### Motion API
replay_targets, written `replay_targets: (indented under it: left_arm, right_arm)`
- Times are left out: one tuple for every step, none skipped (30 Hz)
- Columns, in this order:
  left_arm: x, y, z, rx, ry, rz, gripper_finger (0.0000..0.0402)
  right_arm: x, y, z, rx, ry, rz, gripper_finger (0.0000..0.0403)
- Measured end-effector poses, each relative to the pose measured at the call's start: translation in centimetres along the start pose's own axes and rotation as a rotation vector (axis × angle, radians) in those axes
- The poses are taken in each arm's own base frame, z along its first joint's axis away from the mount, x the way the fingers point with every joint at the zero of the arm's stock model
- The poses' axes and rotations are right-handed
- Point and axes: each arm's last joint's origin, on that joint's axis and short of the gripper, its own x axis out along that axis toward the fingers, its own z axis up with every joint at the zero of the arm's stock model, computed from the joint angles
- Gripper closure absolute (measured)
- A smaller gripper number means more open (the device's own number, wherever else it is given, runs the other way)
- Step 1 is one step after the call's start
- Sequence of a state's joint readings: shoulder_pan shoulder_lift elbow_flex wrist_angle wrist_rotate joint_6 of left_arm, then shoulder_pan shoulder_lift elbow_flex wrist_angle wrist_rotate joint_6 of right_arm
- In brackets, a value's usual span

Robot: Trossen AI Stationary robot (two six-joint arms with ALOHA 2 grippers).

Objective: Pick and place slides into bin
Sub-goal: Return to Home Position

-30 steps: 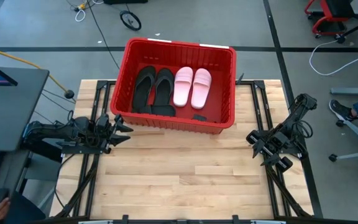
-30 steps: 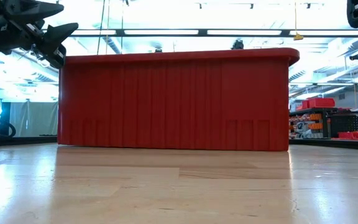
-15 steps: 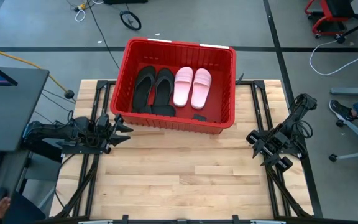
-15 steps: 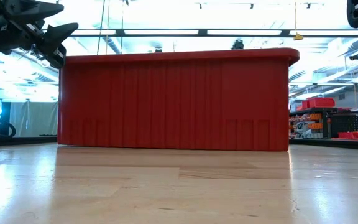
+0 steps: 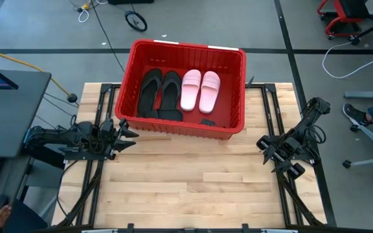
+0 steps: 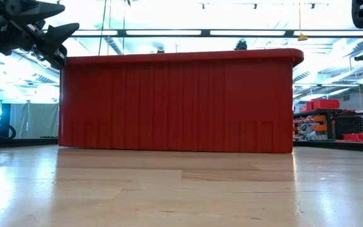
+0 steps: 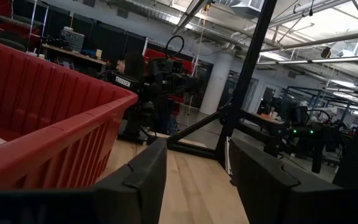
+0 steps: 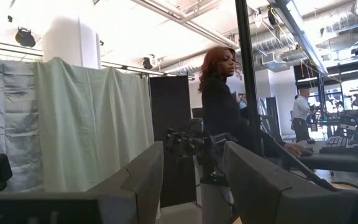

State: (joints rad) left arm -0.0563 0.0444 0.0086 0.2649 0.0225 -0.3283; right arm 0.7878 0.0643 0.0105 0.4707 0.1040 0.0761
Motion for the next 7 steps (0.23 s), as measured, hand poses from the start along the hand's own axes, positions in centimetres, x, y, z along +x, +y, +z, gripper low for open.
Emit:
replay_targets:
  left_arm:
    - [0.0, 0.0, 0.0, 0.0, 0.0, 0.0, 0.0221]
    - [0.0, 0.0, 0.0, 0.0, 0.0, 0.0, 0.022]
    - [0.0, 0.0, -0.01, 0.0, 0.0, 0.0, 0.0219]
    - [0.0, 0.0, 0.0, 0.0, 0.0, 0.0, 0.0218]
    - [0.0, 0.0, -0.01, 0.0, 0.0, 0.0, 0.0217]
    - [0.0, 0.0, -0.01, 0.0, 0.0, 0.0, 0.0217]
    - [0.0, 0.0, -0.01, 0.0, 0.0, 0.0, 0.0217]
  right_arm:
    - [0.0, 0.0, 0.0, 0.0, 0.0, 0.0, 0.0227]
    - [0.0, 0.0, 0.0, 0.0, 0.0, 0.0, 0.0227]
    - [0.0, 0.0, 0.0, 0.0, 0.0, 0.0, 0.0227]
    - [0.0, 0.0, 0.0, 0.0, 0.0, 0.0, 0.0227]
    - [0.0, 0.0, 0.0, 0.0, 0.0, 0.0, 0.0227]
    - [0.0, 0.0, 0.0, 0.0, 0.0, 0.0, 0.0227]
    - [0.0, 0.0, 0.0, 0.0, 0.0, 0.0, 0.0227]
